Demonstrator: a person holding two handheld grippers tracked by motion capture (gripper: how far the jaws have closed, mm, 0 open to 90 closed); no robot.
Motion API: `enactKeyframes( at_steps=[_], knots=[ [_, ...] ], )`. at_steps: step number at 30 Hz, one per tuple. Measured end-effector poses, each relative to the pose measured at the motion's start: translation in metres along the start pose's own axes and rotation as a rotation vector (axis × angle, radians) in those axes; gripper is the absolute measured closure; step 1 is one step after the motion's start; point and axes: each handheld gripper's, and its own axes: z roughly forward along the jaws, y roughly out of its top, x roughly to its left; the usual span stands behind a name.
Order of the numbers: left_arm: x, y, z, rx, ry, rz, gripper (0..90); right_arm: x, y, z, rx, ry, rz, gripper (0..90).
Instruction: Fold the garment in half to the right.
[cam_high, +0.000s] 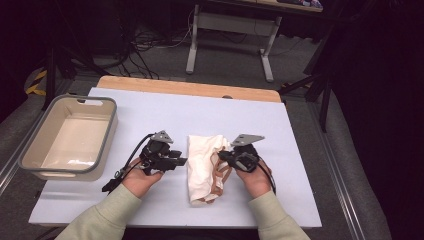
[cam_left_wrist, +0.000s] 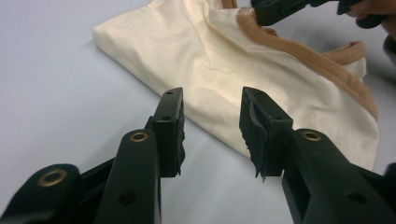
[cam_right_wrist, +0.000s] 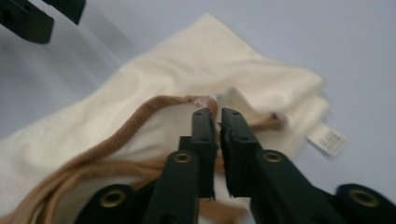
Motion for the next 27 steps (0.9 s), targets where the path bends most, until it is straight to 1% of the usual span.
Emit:
enactKeyframes(
  at_steps=[1,2,3,4,5,6,7,8,9,11,12,13,15,16,19,22,24,25,26,27],
  knots=[
    [0.0,0.001,0.001,-0.004,-0.005,-0.001,60.7,-0.004,-0.004,-0.005,0.005,-0.013,0.017,78.3],
    [0.0,0.002,0.002,-0.004,-0.007,-0.001,60.7,-0.01,-0.008,-0.013,-0.004,-0.032,0.042,75.4],
    [0.001,0.003,0.003,-0.002,-0.01,0.001,60.6,-0.016,-0.012,-0.021,-0.019,-0.042,0.073,72.5],
    [0.0,0.004,0.004,-0.001,-0.012,0.001,60.6,-0.021,-0.015,-0.028,-0.048,-0.051,0.104,70.5],
    [0.0,0.004,0.006,0.001,-0.016,0.002,60.6,-0.023,-0.015,-0.033,-0.072,-0.058,0.12,70.3],
    [0.0,0.005,0.007,0.002,-0.018,0.004,60.6,-0.023,-0.015,-0.034,-0.084,-0.055,0.125,70.2],
    [-0.002,0.005,0.008,0.005,-0.02,0.007,60.6,-0.021,-0.013,-0.035,-0.098,-0.045,0.122,69.8],
    [-0.002,0.005,0.009,0.01,-0.02,0.014,61.1,-0.017,-0.01,-0.033,-0.112,-0.033,0.109,69.7],
    [-0.003,0.005,0.01,0.012,-0.022,0.02,61.6,-0.011,-0.007,-0.029,-0.119,-0.022,0.089,70.2],
    [-0.005,0.005,0.01,0.023,-0.024,0.018,62.8,0.0,0.002,-0.019,-0.12,0.004,0.041,69.0],
    [-0.005,0.004,0.01,0.026,-0.025,0.017,63.3,0.006,0.009,-0.012,-0.124,0.021,0.009,65.4],
    [-0.006,0.004,0.01,0.028,-0.027,0.015,63.5,0.01,0.012,-0.008,-0.129,0.033,-0.013,62.5],
    [-0.008,0.002,0.009,0.034,-0.032,0.017,64.1,0.018,0.022,0.003,-0.13,0.031,-0.065,62.5],
    [-0.009,0.001,0.01,0.04,-0.035,0.019,64.8,0.02,0.026,0.007,-0.131,0.035,-0.075,62.5],
    [-0.015,-0.002,0.011,0.056,-0.049,0.026,67.5,0.02,0.032,0.02,-0.121,0.039,-0.078,66.5],
    [-0.022,-0.005,0.014,0.081,-0.074,0.043,72.1,0.015,0.031,0.028,-0.088,0.038,-0.06,72.3],
    [-0.027,-0.007,0.016,0.092,-0.089,0.052,72.8,0.012,0.029,0.028,-0.059,0.032,-0.047,75.9],
    [-0.029,-0.008,0.016,0.099,-0.096,0.063,72.9,0.009,0.027,0.027,-0.043,0.027,-0.031,76.6],
    [-0.032,-0.009,0.017,0.102,-0.102,0.064,72.9,0.006,0.025,0.025,-0.039,0.027,-0.013,77.9],
    [-0.034,-0.009,0.017,0.103,-0.105,0.073,72.9,0.003,0.023,0.021,-0.039,0.024,0.0,79.4]
  ],
)
